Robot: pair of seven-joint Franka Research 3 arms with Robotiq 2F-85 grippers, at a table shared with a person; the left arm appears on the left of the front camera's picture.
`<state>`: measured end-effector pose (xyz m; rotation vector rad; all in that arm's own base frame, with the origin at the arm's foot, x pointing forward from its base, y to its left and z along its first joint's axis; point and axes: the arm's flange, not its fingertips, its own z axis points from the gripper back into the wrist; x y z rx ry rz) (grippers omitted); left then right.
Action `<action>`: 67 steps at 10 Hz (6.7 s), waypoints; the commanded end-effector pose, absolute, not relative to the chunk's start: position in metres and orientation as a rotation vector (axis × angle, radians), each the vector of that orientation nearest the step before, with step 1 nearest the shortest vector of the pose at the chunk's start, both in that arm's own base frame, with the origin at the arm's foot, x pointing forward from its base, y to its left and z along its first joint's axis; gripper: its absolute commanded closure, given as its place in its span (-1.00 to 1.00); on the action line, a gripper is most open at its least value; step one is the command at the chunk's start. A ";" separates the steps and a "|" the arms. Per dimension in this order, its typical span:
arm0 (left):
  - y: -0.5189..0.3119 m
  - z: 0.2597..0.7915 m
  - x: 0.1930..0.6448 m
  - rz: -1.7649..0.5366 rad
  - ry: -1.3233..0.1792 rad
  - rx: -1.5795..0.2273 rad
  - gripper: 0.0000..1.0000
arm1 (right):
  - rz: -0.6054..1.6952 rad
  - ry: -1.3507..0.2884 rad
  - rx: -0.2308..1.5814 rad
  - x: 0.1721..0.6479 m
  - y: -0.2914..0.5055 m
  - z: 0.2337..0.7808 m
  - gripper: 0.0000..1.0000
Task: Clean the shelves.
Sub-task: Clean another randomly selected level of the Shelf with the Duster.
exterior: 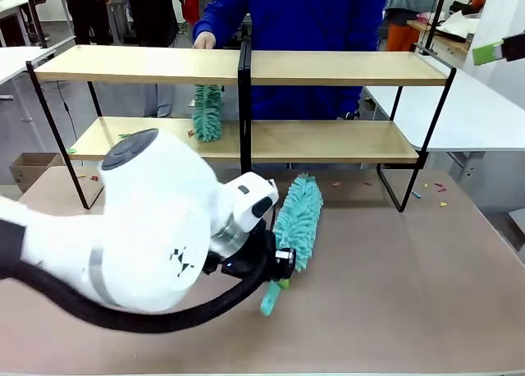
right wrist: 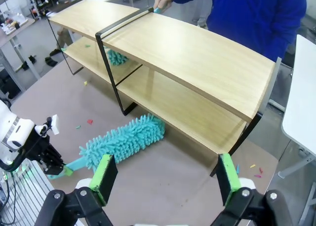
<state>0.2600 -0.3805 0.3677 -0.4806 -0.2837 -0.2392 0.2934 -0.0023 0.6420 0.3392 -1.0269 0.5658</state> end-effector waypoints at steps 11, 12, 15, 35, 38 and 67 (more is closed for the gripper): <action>-0.481 0.356 0.348 -0.090 -0.388 -0.223 0.74 | 0.573 -1.028 0.343 0.294 -0.002 0.641 -1.00; -0.484 0.354 0.348 -0.089 -0.402 -0.222 0.74 | 0.573 -1.028 0.343 0.294 -0.002 0.641 -1.00; -0.492 0.349 0.351 -0.103 -0.385 -0.204 0.74 | 0.573 -1.028 0.343 0.294 -0.002 0.641 -1.00; -0.616 0.353 0.388 -0.354 -0.176 -0.559 0.74 | 0.573 -1.028 0.343 0.294 -0.002 0.641 -1.00; -0.605 0.365 0.388 -0.358 -0.209 -0.610 0.74 | 0.573 -1.028 0.343 0.294 -0.002 0.641 -1.00; -0.306 0.473 0.272 -0.613 -0.150 -0.769 0.74 | 0.573 -1.028 0.343 0.294 -0.002 0.641 -1.00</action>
